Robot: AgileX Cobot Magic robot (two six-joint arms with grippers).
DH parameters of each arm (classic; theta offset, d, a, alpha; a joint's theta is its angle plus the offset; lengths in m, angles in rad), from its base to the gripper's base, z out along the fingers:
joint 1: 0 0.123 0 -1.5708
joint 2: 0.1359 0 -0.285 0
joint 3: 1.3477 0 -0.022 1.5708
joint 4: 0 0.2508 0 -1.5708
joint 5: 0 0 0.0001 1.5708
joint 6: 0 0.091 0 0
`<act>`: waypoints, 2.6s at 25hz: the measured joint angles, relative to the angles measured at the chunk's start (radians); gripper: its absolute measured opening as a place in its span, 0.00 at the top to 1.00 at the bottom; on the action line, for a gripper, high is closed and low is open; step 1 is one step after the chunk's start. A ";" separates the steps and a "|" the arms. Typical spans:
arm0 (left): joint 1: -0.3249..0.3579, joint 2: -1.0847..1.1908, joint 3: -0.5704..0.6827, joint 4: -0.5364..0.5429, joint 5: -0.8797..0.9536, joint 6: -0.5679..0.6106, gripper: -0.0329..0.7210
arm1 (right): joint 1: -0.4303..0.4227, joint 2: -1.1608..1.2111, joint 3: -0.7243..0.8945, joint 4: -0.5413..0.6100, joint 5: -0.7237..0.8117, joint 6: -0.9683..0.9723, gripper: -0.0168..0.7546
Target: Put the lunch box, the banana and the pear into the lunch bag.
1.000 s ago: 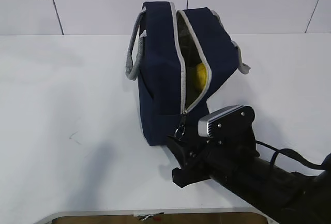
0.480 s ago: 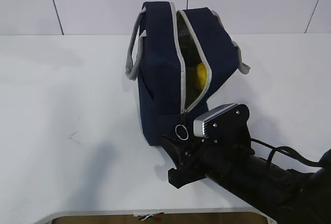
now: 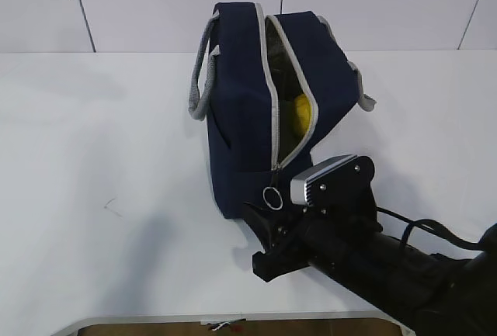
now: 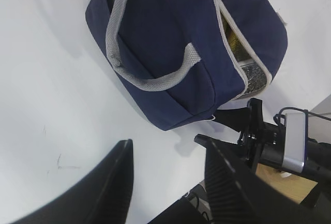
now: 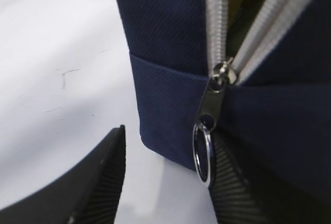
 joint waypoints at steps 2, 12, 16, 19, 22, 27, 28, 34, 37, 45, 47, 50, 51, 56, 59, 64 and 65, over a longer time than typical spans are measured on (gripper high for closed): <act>0.000 0.000 0.000 0.000 0.000 0.000 0.50 | 0.000 0.000 0.000 0.000 0.000 0.000 0.45; 0.000 0.000 0.000 0.000 0.000 0.000 0.51 | 0.000 0.000 0.000 0.000 0.002 0.000 0.50; 0.000 0.000 0.000 0.000 0.000 0.000 0.51 | 0.000 0.000 0.000 0.000 0.038 0.000 0.52; 0.000 0.000 0.000 -0.002 0.000 0.000 0.51 | 0.000 0.000 0.000 0.000 0.053 0.000 0.53; 0.000 0.000 0.000 -0.002 0.000 0.000 0.51 | 0.000 0.000 0.000 0.002 0.053 0.000 0.53; 0.000 0.000 0.000 -0.002 0.000 -0.002 0.51 | 0.000 0.000 0.000 0.023 0.053 0.000 0.53; 0.000 0.000 0.000 -0.002 0.000 -0.002 0.51 | 0.000 0.000 0.000 0.033 0.053 0.000 0.53; 0.000 0.000 0.000 -0.008 0.000 -0.002 0.51 | 0.000 0.000 0.000 0.041 0.053 0.000 0.53; 0.000 0.000 0.000 -0.008 0.000 -0.002 0.51 | 0.000 0.000 0.000 0.041 0.053 0.000 0.54; 0.000 0.000 0.000 -0.008 0.000 -0.002 0.51 | 0.000 0.000 0.000 0.041 0.053 0.000 0.59; 0.000 0.000 0.000 -0.008 0.000 -0.002 0.51 | 0.000 0.000 0.000 0.041 0.053 0.000 0.59; 0.000 0.000 0.000 -0.008 0.001 -0.002 0.51 | 0.000 -0.005 0.000 0.041 0.053 0.000 0.59; 0.000 0.000 0.000 -0.008 0.001 -0.002 0.51 | 0.000 -0.012 0.002 0.043 0.053 0.000 0.59; 0.000 0.000 0.000 -0.008 0.001 -0.002 0.52 | 0.000 -0.026 0.002 0.045 0.053 0.000 0.60; 0.000 0.000 0.000 -0.011 0.001 -0.002 0.52 | 0.000 -0.028 0.002 0.045 0.059 0.000 0.60; 0.000 0.000 0.000 -0.026 0.001 -0.002 0.52 | 0.000 -0.028 0.002 0.045 0.090 0.000 0.60; 0.000 0.000 0.000 -0.028 0.001 -0.002 0.52 | 0.000 -0.028 0.002 0.045 0.096 0.000 0.60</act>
